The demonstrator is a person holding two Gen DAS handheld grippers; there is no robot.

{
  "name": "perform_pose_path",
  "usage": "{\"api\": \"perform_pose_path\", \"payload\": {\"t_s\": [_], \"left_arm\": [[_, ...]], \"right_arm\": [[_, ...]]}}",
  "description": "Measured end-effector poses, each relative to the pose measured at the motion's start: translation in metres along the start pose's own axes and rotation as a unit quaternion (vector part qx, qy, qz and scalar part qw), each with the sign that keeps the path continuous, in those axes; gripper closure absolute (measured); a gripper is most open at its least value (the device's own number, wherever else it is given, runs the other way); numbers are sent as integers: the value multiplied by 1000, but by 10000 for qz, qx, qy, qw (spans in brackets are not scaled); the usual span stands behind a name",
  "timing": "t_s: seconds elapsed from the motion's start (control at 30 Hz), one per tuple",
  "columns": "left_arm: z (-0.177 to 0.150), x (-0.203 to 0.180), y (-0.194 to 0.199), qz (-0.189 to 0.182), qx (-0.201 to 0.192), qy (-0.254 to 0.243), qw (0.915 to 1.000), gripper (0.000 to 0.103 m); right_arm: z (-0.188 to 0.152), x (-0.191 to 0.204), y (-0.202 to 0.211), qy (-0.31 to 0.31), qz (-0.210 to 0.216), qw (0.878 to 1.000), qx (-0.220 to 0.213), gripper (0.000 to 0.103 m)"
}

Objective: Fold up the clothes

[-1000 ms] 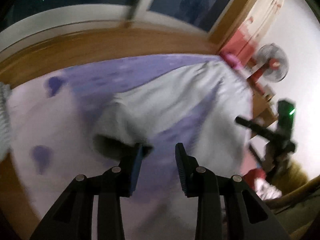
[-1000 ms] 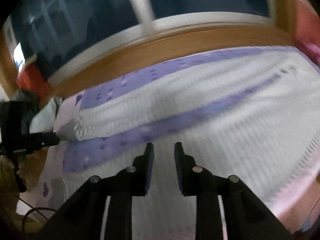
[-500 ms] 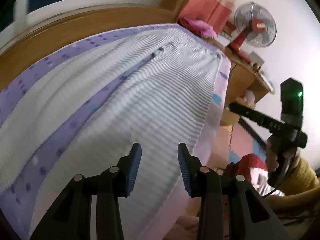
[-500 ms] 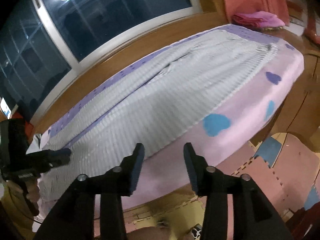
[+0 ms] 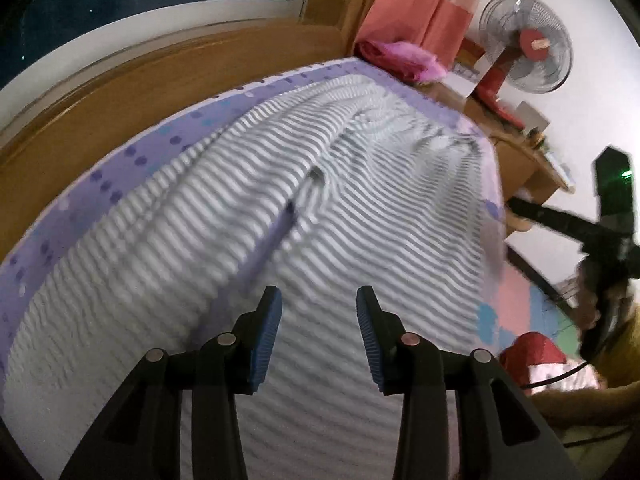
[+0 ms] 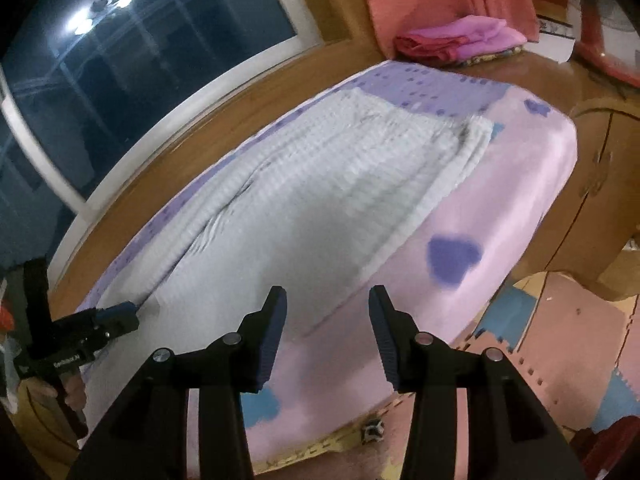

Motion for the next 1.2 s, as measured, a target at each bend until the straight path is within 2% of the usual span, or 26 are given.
{"api": "perform_pose_path", "payload": {"t_s": [0.27, 0.43, 0.67, 0.8, 0.83, 0.87, 0.93, 0.97, 1.0, 1.07, 1.1, 1.17, 1.2], "left_arm": [[31, 3, -29, 112, 325, 176, 9993, 64], [43, 4, -38, -7, 425, 500, 9978, 64], [57, -6, -46, 148, 546, 559, 9968, 61], [62, -14, -49, -143, 608, 468, 9970, 61], [63, -16, -50, -119, 613, 439, 9971, 62], [64, -17, -51, -92, 618, 409, 9972, 65], [65, -18, -52, -160, 653, 422, 9968, 87], [64, -17, -51, -279, 675, 473, 9962, 92], [62, -16, -51, -443, 707, 524, 9951, 97], [59, -30, -45, -576, 741, 376, 9949, 97], [57, -36, -42, -642, 758, 301, 9946, 97], [53, -50, -36, -772, 792, 150, 9938, 97], [51, -56, -33, -837, 809, 75, 9932, 97]], "right_arm": [[44, -40, -6, -97, -21, 9999, 91, 60], [66, -66, -14, -69, 100, 9997, 232, 60], [96, -98, -37, -265, 345, 9983, 397, 60], [106, -98, -47, -257, 509, 9971, 502, 60], [109, -97, -50, -231, 507, 9971, 516, 60], [111, -96, -52, -204, 506, 9971, 530, 60], [116, -97, -58, -236, 559, 9966, 552, 60], [118, -98, -62, -301, 618, 9960, 567, 60], [120, -99, -64, -362, 685, 9954, 558, 60], [124, -102, -66, -476, 836, 9941, 500, 61], [125, -104, -66, -517, 845, 9940, 457, 71], [126, -109, -63, -577, 794, 9946, 349, 100], [127, -112, -59, -623, 842, 9941, 297, 100]]}}
Point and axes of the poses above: each gripper's, at about its wrist camera, not at the fingertips, and y roughly against the way its jaws point, x to its left, z to its top, the point moved 1 cm from there along -y, roughly the way its jaws point, and after that the axes turned 13 degrees about x, right-handed, at the moved point
